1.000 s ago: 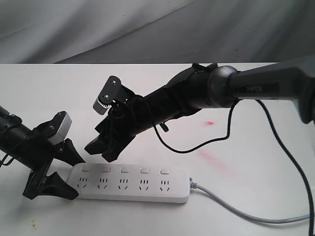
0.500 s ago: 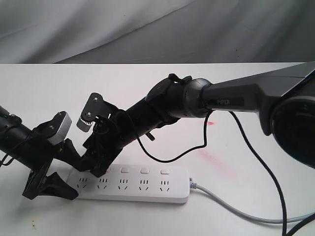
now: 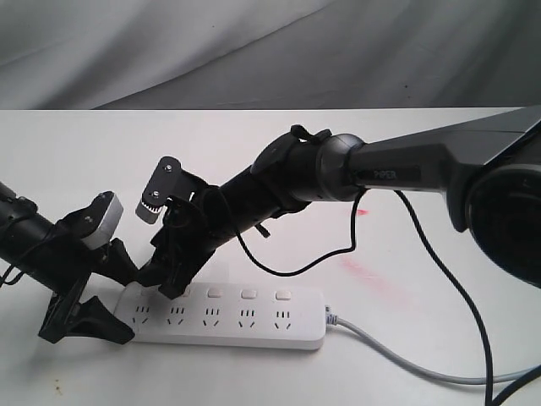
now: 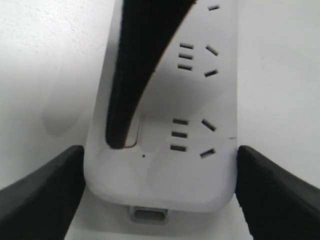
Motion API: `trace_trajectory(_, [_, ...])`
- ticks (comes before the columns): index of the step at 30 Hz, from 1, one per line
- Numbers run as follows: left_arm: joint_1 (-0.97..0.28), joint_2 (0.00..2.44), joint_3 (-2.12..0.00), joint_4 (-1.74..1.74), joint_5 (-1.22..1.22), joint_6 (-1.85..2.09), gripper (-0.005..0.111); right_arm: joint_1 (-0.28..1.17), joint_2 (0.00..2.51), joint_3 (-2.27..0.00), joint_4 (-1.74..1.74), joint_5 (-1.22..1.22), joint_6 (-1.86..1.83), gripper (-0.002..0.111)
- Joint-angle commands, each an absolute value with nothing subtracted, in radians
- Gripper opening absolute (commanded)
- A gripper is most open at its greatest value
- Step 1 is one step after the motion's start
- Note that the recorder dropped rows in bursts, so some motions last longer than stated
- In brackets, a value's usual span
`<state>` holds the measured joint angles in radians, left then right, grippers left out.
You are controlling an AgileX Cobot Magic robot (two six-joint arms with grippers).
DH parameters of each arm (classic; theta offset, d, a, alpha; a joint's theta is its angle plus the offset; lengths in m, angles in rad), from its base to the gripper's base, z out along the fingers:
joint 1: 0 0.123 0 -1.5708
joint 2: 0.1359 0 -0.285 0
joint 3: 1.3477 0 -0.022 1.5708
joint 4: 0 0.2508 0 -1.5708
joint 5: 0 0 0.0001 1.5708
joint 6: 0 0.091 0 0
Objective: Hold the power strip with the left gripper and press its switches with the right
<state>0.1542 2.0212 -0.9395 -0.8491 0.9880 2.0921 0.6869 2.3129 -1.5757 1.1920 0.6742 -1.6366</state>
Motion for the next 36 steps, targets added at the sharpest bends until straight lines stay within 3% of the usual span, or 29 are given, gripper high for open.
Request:
trace_trajectory(1, [0.147, 2.030, -0.935, -0.771, 0.942, 2.094, 0.056, 0.689, 2.310, -1.579, 1.183, 0.668, -1.623, 0.057])
trace_trajectory(36, [0.147, 2.030, -0.935, -0.771, 0.942, 2.094, 0.056, 0.698, 2.351, -1.579, 1.052, 0.613, -1.490, 0.057])
